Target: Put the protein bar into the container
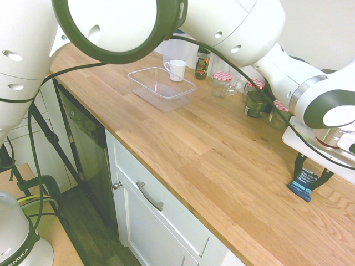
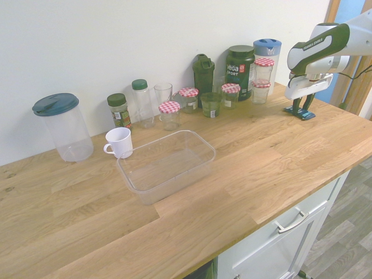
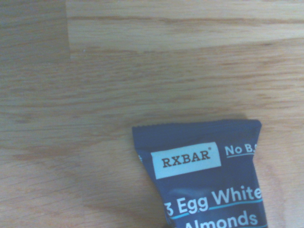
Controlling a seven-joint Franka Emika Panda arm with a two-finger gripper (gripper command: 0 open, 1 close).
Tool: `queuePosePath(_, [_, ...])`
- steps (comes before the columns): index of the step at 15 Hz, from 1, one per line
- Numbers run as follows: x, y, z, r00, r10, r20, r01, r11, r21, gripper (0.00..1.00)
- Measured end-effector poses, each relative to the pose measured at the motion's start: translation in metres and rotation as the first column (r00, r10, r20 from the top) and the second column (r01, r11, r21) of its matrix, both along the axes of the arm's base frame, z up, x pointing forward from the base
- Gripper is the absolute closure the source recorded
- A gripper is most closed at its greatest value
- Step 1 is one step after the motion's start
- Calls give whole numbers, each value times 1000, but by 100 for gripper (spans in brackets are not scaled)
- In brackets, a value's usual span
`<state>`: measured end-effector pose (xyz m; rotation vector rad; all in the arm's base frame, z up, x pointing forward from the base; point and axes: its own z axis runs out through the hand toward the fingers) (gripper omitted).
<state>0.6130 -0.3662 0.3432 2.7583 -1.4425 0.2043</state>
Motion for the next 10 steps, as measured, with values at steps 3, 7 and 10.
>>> queuePosePath(3, [1,4,14,1000,5,18,-5,1000,-5,100])
queuePosePath(7, [-9,37,68,997,41,65,-41,999,-2,100])
queuePosePath(10, [-25,91,94,993,98,70,-97,995,-11,100])
